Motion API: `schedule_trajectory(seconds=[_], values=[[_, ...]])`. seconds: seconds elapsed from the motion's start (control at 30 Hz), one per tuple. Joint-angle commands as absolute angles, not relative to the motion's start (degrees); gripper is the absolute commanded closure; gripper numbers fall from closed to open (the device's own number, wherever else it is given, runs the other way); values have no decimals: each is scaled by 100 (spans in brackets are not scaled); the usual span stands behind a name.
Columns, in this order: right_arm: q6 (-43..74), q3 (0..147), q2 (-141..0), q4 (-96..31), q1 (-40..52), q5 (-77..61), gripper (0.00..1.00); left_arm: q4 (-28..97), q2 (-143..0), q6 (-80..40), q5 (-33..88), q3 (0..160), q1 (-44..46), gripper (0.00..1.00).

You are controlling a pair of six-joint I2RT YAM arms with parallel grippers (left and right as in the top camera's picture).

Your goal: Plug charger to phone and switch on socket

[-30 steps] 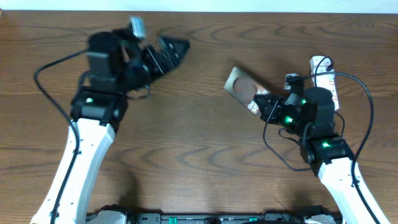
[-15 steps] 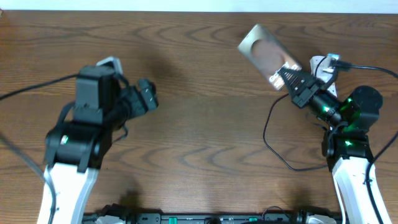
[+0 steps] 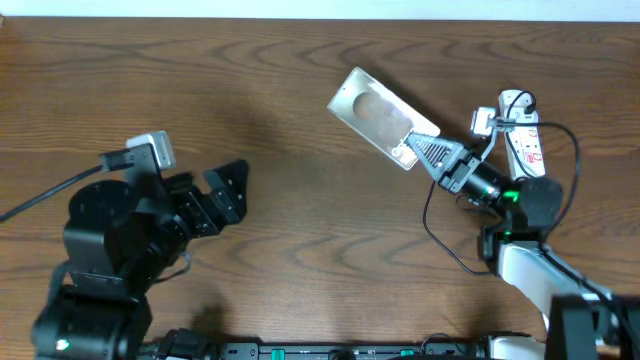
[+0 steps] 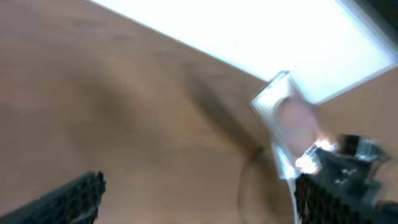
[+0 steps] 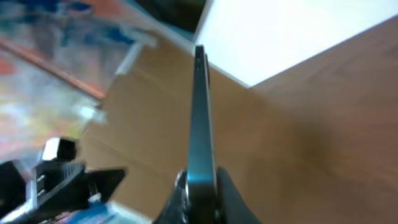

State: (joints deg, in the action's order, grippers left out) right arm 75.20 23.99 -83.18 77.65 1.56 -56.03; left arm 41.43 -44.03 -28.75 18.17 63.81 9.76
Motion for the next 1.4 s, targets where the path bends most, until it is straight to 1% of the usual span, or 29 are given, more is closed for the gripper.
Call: schedule_trajectory(seconds=[0.0,0.07,0.13,0.23,0.37,0.5,0.67,0.9,1.0,1.13,1.2,1.23,1.3,1.37], values=[[8733,2248,-8827,8604,436,-5122,99,3186,-4440,-3472,3201,5577,974,2],[9015,2250,-9124,9024,624,-4884,99,2167,-4488,-3924,3734,5048,974,2],[9170,2263,-9282,9028,829,-4661,99,1347,-4593,-4344,4025,4617,974,2],[9170,2272,-9338,9030,1125,-4464,99,593,-4816,-4727,4180,4217,974,2],[9192,2338,-9327,9028,1411,-3962,99,259,-5203,-4893,4270,4145,974,2],[9194,2499,-9327,9028,1675,-3667,99,-99,-5610,-5349,4276,4145,974,2],[9168,2687,-9327,9028,2128,-3131,99,-1031,-6230,-6007,4329,4145,1125,2],[9323,2705,-9327,9026,2613,-2462,99,-2265,-6934,-6469,4285,4145,1525,2],[9327,2705,-9327,9024,2733,-2294,99,-2477,-7057,-6510,4285,4145,1557,0],[9649,2703,-9327,8901,2794,-2296,99,-2484,-7072,-6539,4143,4145,1557,1],[10022,2703,-9327,8663,2838,-2281,99,-2497,-7072,-6694,4018,4145,1557,7],[10171,2703,-9327,8578,2864,-2281,99,-2499,-7072,-6753,3955,4145,1557,12],[10298,2703,-9327,8468,2934,-2270,99,-2502,-7072,-6871,3820,4145,1557,26],[10328,2703,-9327,8355,3004,-2244,99,-2502,-7072,-7057,3686,4145,1557,28]])
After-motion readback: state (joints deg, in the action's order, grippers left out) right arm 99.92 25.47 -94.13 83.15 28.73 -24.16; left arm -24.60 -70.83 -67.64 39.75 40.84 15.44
